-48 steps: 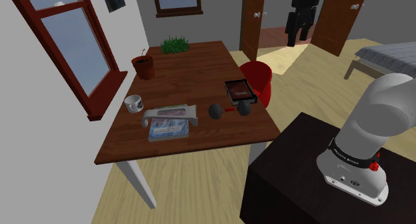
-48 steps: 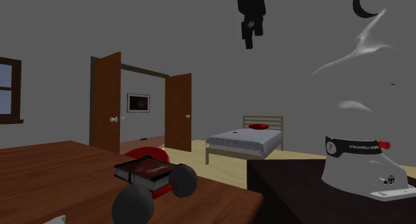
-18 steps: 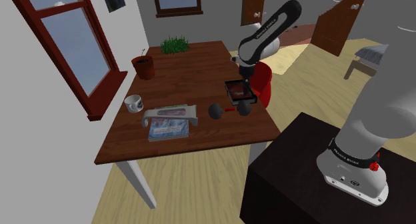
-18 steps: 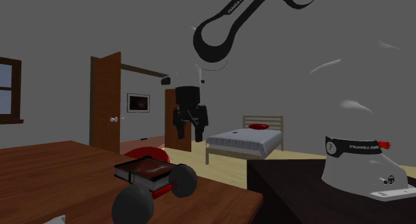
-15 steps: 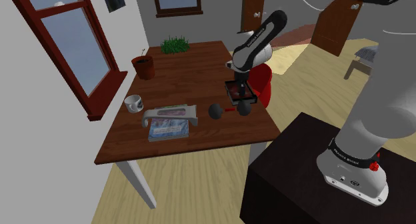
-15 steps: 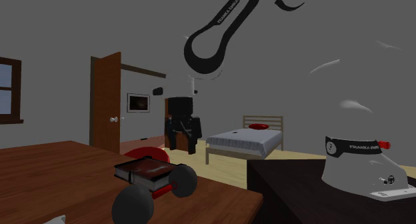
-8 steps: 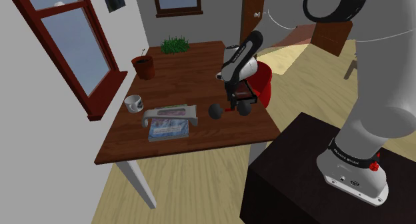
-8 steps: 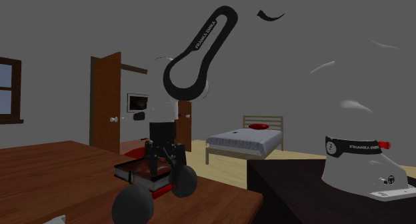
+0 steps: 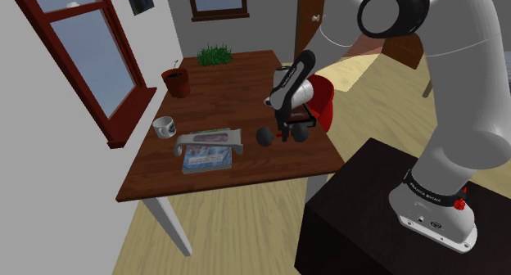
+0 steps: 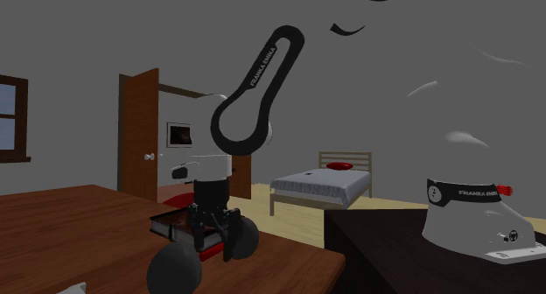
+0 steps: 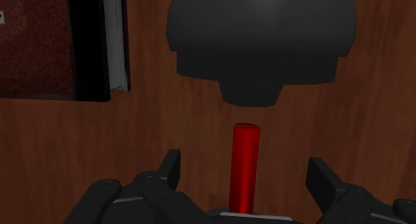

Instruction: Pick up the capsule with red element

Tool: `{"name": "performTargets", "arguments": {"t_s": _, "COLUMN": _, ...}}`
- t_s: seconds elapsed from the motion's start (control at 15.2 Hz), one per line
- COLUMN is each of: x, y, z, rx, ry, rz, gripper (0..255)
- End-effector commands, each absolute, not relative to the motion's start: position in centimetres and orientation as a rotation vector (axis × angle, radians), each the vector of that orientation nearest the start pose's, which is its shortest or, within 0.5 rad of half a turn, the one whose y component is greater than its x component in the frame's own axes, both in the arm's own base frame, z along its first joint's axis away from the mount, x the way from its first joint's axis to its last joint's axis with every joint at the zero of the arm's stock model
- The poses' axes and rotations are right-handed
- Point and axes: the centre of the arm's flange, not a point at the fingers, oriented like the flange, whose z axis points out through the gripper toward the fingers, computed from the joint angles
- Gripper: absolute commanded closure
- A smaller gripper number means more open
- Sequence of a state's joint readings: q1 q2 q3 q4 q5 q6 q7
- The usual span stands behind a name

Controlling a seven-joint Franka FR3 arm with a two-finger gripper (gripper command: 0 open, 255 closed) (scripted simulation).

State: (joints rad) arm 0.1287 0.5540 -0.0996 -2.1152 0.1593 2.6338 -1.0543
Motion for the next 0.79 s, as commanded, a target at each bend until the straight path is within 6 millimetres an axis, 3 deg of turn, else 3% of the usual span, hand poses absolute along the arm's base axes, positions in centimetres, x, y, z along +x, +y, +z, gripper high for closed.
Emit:
{"name": "performTargets", "arguments": {"t_s": 0.0, "x": 56.78, "y": 1.07, "z": 14.15, "rx": -2.759, "ry": -1.431, "rz": 0.022, "gripper": 0}}
{"name": "performTargets", "arguments": {"t_s": 0.07, "x": 56.77, "y": 1.04, "z": 14.11, "rx": -2.759, "ry": -1.431, "rz": 0.022, "gripper": 255}}
{"name": "performTargets", "arguments": {"t_s": 0.73, "x": 56.78, "y": 1.07, "z": 14.67, "rx": -2.759, "ry": -1.431, "rz": 0.022, "gripper": 255}}
